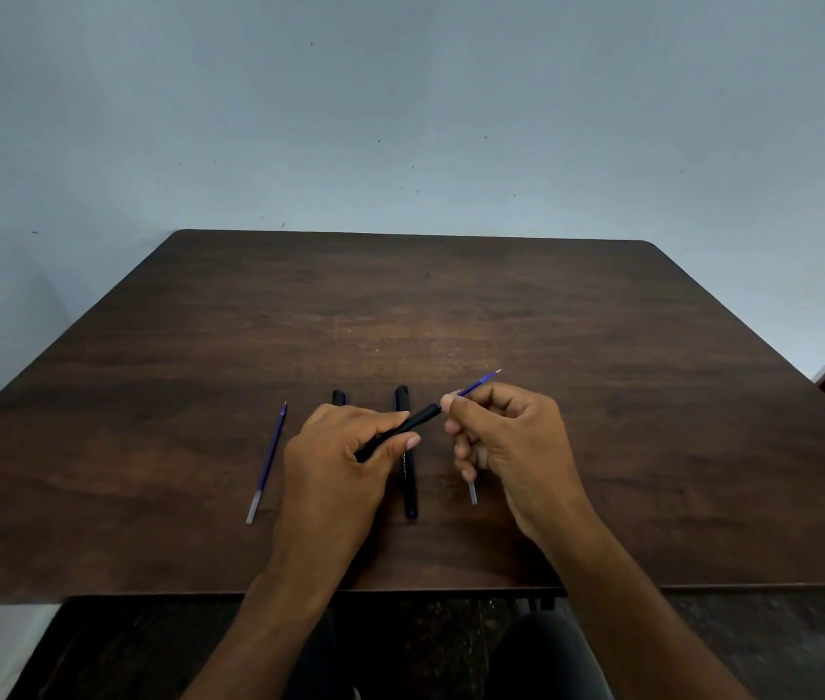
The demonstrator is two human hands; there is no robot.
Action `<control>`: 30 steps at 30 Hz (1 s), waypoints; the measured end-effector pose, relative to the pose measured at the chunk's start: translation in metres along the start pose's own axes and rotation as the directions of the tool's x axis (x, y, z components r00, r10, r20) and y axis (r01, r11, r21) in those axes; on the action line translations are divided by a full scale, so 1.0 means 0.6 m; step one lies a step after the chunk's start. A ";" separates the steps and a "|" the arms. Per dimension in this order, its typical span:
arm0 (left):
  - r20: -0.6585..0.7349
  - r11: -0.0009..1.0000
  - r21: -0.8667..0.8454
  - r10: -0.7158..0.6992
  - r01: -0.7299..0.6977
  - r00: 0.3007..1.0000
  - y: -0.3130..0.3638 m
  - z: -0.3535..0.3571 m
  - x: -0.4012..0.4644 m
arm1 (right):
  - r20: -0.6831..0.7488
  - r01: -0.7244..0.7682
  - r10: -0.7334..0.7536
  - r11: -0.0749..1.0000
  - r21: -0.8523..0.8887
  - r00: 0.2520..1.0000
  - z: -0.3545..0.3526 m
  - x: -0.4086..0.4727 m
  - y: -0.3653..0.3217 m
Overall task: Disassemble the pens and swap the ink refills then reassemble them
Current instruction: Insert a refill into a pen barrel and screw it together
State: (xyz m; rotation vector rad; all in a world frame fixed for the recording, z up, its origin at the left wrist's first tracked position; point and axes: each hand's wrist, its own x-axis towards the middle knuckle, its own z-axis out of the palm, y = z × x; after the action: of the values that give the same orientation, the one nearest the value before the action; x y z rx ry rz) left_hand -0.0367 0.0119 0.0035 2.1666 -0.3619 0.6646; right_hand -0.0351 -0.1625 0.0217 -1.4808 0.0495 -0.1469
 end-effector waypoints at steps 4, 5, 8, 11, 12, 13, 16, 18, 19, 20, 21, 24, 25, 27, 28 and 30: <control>-0.010 1.000 -0.004 -0.007 0.007 1.000 0.000 0.000 0.001 | -0.063 0.019 -0.010 0.991 0.136 0.998 -0.004 -0.001 -0.007; -0.011 1.000 -0.005 -0.007 0.007 1.000 -0.001 0.000 0.001 | -0.087 0.034 -0.020 0.986 0.163 0.996 -0.006 -0.001 -0.007; -0.008 1.000 -0.006 -0.004 0.004 1.000 -0.001 0.000 0.002 | -0.126 0.071 -0.049 0.982 0.177 0.991 -0.011 0.000 -0.008; -0.002 1.000 0.001 0.003 -0.003 1.000 0.000 -0.001 0.000 | -0.099 0.067 -0.052 0.985 0.159 0.994 -0.011 0.001 -0.007; -0.001 1.000 0.003 0.001 -0.001 1.000 0.000 -0.001 -0.001 | -0.085 0.054 -0.040 0.986 0.160 0.996 -0.010 0.001 -0.007; -0.002 1.000 0.005 -0.005 0.005 1.000 -0.001 -0.001 -0.001 | -0.074 0.038 -0.026 0.986 0.163 0.997 -0.009 0.001 -0.007; -0.011 1.000 0.008 -0.015 0.015 1.000 -0.001 -0.002 -0.002 | -0.046 0.009 -0.001 0.984 0.176 0.999 -0.009 0.003 -0.008; -0.017 1.000 0.004 -0.016 0.016 1.000 0.001 -0.002 -0.004 | -0.031 0.001 0.005 0.985 0.172 0.999 -0.009 0.003 -0.008; -0.020 1.000 0.004 -0.015 0.015 1.000 0.002 -0.002 -0.004 | -0.024 -0.006 0.010 0.986 0.164 1.000 -0.007 0.004 -0.008; -0.024 1.000 0.006 -0.010 0.010 1.000 0.002 -0.003 -0.003 | -0.019 -0.012 0.015 0.988 0.156 1.000 -0.005 0.005 -0.009; -0.028 1.000 0.010 -0.007 0.007 1.000 0.003 -0.003 -0.002 | -0.017 -0.015 0.018 0.988 0.151 1.000 -0.003 0.006 -0.010; -0.046 1.000 0.009 -0.016 0.017 0.999 0.005 -0.006 0.001 | -0.006 -0.013 0.014 0.990 0.141 1.000 0.001 0.009 -0.016; -0.054 1.000 0.005 -0.022 0.023 0.998 0.004 -0.008 0.002 | 0.006 -0.012 0.011 0.990 0.143 1.000 0.001 0.008 -0.018; -0.067 0.999 0.003 -0.033 0.033 0.997 0.001 -0.014 0.003 | 0.036 -0.007 0.002 0.990 0.142 0.999 0.004 0.007 -0.023; -0.073 0.999 0.012 -0.034 0.035 0.997 -0.002 -0.019 0.003 | 0.044 -0.002 -0.004 0.990 0.141 0.999 0.006 0.006 -0.025; -0.092 0.998 0.040 -0.050 0.054 0.995 -0.009 -0.034 0.005 | 0.044 0.003 -0.009 0.991 0.133 0.999 0.010 0.006 -0.029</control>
State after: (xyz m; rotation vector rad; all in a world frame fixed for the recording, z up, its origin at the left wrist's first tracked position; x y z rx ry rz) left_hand -0.0389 0.0314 0.0124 2.1694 -0.2449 0.7449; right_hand -0.0317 -0.1583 0.0397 -1.3512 -0.0012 -0.1198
